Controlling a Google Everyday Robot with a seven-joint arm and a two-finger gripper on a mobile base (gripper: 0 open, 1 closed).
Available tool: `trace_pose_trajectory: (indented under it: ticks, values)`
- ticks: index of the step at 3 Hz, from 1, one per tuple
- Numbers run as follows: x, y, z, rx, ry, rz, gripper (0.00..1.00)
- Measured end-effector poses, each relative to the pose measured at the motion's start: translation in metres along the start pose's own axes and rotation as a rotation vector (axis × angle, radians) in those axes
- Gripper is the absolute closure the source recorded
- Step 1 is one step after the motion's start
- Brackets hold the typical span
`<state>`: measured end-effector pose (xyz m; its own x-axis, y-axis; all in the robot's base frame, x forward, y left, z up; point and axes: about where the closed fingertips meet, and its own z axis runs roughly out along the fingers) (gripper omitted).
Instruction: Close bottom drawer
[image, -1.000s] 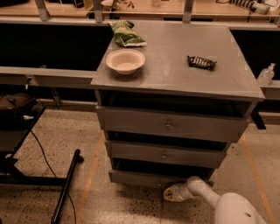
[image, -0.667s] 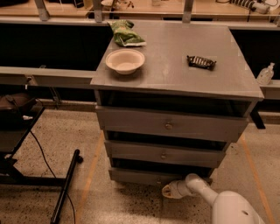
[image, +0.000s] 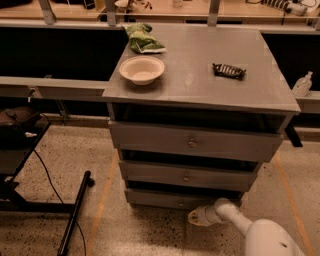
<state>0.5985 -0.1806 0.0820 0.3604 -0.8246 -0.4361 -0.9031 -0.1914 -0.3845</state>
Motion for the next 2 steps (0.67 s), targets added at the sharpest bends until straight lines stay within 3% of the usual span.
trace_pose_trajectory:
  ticks: [2]
  values:
    - [0.021,0.058,-0.036,-0.032,0.016,0.054,1.00]
